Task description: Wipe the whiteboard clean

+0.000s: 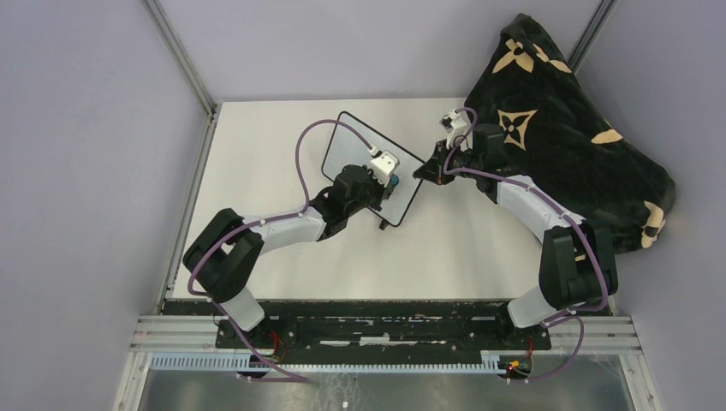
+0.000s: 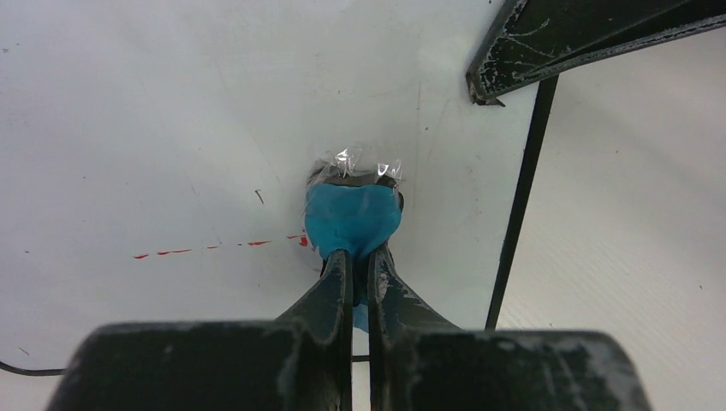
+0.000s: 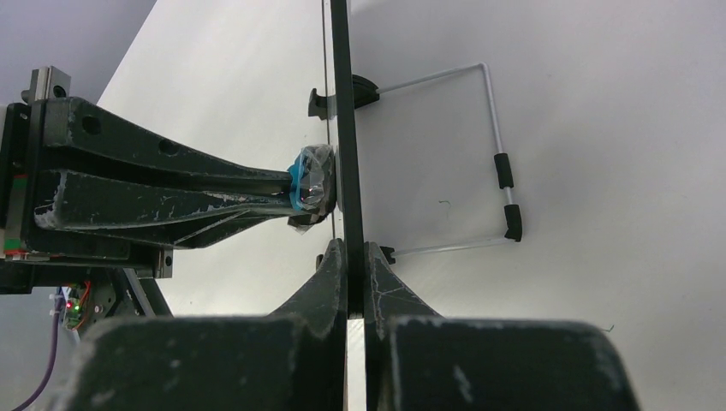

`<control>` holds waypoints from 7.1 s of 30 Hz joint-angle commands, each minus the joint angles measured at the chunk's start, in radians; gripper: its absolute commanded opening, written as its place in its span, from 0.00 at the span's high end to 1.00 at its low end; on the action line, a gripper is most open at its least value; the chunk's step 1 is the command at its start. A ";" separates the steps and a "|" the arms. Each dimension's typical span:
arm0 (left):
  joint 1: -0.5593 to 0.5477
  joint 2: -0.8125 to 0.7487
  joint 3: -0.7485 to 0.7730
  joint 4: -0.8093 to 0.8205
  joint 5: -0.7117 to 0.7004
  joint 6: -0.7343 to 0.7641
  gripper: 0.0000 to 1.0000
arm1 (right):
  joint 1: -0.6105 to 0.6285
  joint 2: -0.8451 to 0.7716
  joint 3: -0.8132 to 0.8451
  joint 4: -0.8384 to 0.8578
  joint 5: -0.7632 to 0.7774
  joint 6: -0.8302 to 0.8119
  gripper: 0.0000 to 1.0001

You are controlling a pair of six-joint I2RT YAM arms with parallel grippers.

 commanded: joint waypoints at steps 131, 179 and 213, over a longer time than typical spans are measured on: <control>0.330 -0.405 0.175 -0.918 0.108 0.213 0.97 | 0.040 -0.382 0.114 -0.575 0.694 0.069 0.23; 0.278 -0.469 -0.089 -0.967 -0.030 0.325 0.48 | 0.039 -0.384 -0.186 -0.486 0.820 0.186 0.24; 0.764 -0.673 -0.402 -0.230 -0.033 -0.006 0.01 | 0.039 -0.469 -0.262 -0.356 0.932 0.219 0.00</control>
